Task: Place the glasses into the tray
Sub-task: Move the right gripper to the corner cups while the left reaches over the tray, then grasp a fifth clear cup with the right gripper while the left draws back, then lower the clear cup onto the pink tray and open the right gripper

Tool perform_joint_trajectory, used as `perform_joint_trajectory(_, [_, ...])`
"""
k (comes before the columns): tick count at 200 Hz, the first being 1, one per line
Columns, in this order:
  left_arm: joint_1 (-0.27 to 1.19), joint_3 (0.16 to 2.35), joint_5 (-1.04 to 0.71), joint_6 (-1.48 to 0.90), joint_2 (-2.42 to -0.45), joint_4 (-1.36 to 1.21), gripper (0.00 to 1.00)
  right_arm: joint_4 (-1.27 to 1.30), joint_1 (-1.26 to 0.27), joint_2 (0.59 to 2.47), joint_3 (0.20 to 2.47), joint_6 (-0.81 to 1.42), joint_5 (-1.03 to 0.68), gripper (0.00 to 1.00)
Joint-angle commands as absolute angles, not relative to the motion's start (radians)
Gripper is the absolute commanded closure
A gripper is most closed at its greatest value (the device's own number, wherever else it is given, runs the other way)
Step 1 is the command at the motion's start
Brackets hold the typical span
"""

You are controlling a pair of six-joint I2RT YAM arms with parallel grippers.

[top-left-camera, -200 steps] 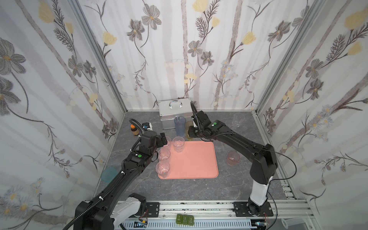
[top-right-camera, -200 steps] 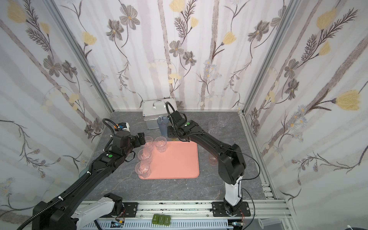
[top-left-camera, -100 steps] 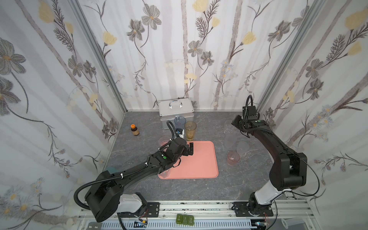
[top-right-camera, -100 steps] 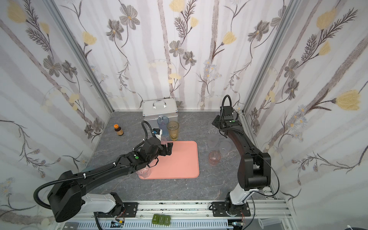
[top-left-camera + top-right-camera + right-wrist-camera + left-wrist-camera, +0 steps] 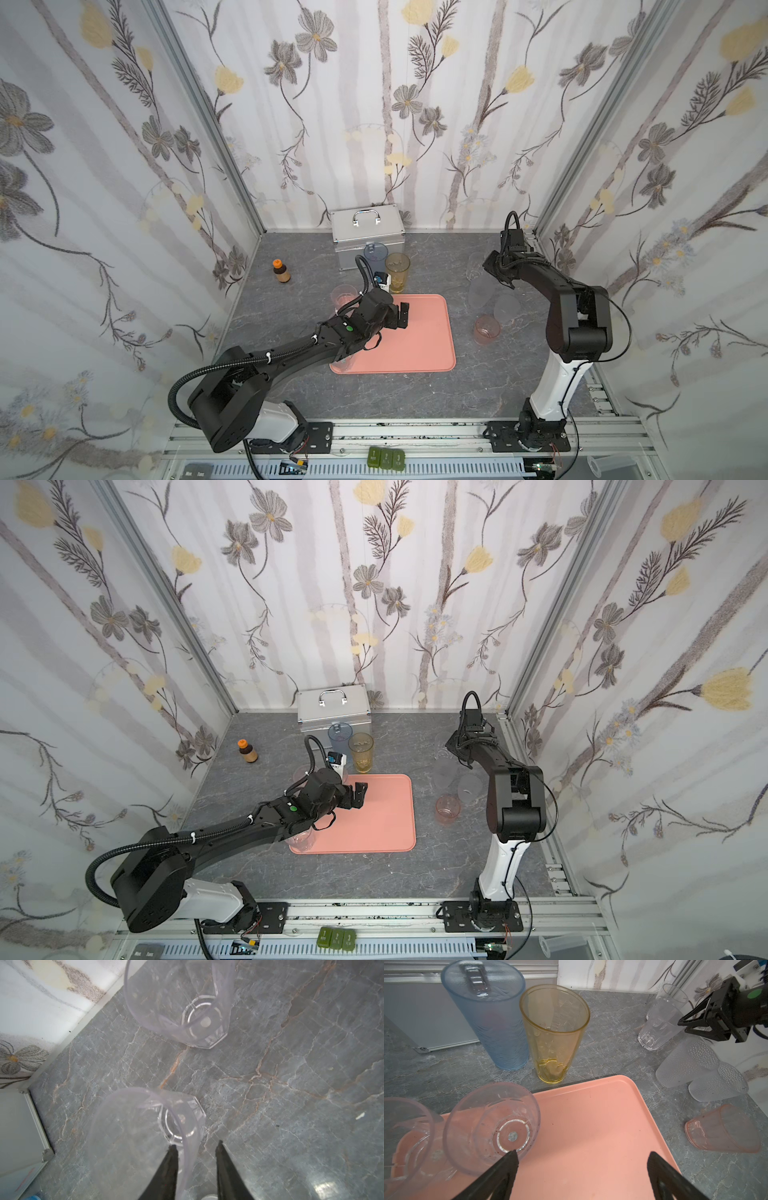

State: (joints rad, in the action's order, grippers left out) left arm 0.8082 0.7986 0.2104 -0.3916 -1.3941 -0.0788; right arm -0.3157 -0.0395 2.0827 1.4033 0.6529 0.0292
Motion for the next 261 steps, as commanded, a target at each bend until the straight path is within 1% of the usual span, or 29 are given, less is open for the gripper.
perform_joint_trajectory(1, [0.807,0.805,0.222,-0.393,-1.399,-0.118,0.0,-0.274,-0.038,2.094,1.416,0.647,0.031,0.83])
perform_joint_trajectory(28, [0.807,0.813,0.23,-0.386,-1.392,-0.118,0.0,-0.283,-0.044,2.068,1.41,0.633,0.045,0.94])
perform_joint_trajectory(56, [0.802,0.81,0.277,-0.379,-1.363,-0.118,0.0,-0.276,-0.058,1.986,1.39,0.623,0.068,0.99])
perform_joint_trajectory(78, [0.793,0.805,0.296,-0.378,-1.333,-0.118,0.0,-0.304,-0.09,1.914,1.393,0.601,0.108,1.0])
perform_joint_trajectory(115, [0.748,0.754,0.33,-0.353,-1.238,-0.117,0.0,-0.386,-0.178,1.768,1.382,0.552,0.11,1.0])
perform_joint_trajectory(139, [0.66,0.702,0.298,-0.355,-1.133,-0.113,0.0,-0.449,-0.282,1.667,1.342,0.525,0.125,1.0])
perform_joint_trajectory(164, [0.585,0.668,0.265,-0.366,-1.054,-0.084,0.0,-0.534,-0.421,1.603,1.314,0.511,0.165,1.0])
perform_joint_trajectory(182, [0.557,0.661,0.271,-0.367,-1.029,-0.032,0.0,-0.593,-0.53,1.605,1.309,0.51,0.167,1.0])
perform_joint_trajectory(206, [0.525,0.646,0.293,-0.375,-1.009,0.033,0.0,-0.671,-0.689,1.658,1.33,0.525,0.198,1.0])
perform_joint_trajectory(228, [0.485,0.633,0.283,-0.391,-0.992,0.075,0.0,-0.691,-0.813,1.743,1.359,0.552,0.185,1.0])
perform_joint_trajectory(233, [0.479,0.63,0.276,-0.391,-0.987,0.079,0.0,-0.693,-0.863,1.766,1.369,0.556,0.182,1.0])
perform_joint_trajectory(261, [0.465,0.618,0.247,-0.391,-0.974,0.081,0.0,-0.69,-0.964,1.893,1.44,0.572,0.176,1.0])
